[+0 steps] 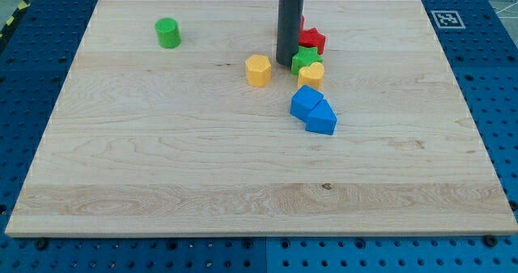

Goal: Slide green circle to left of green star

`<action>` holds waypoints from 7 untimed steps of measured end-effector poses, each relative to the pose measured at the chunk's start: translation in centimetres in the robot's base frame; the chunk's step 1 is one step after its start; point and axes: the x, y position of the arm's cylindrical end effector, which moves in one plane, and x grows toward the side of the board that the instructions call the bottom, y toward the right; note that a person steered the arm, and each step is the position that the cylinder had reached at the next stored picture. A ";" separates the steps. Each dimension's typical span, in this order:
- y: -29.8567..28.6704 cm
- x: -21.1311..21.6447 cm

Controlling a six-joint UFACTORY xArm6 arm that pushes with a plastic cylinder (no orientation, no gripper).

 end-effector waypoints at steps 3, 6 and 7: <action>-6.9 -6.6; -17.9 -12.1; -21.6 -8.4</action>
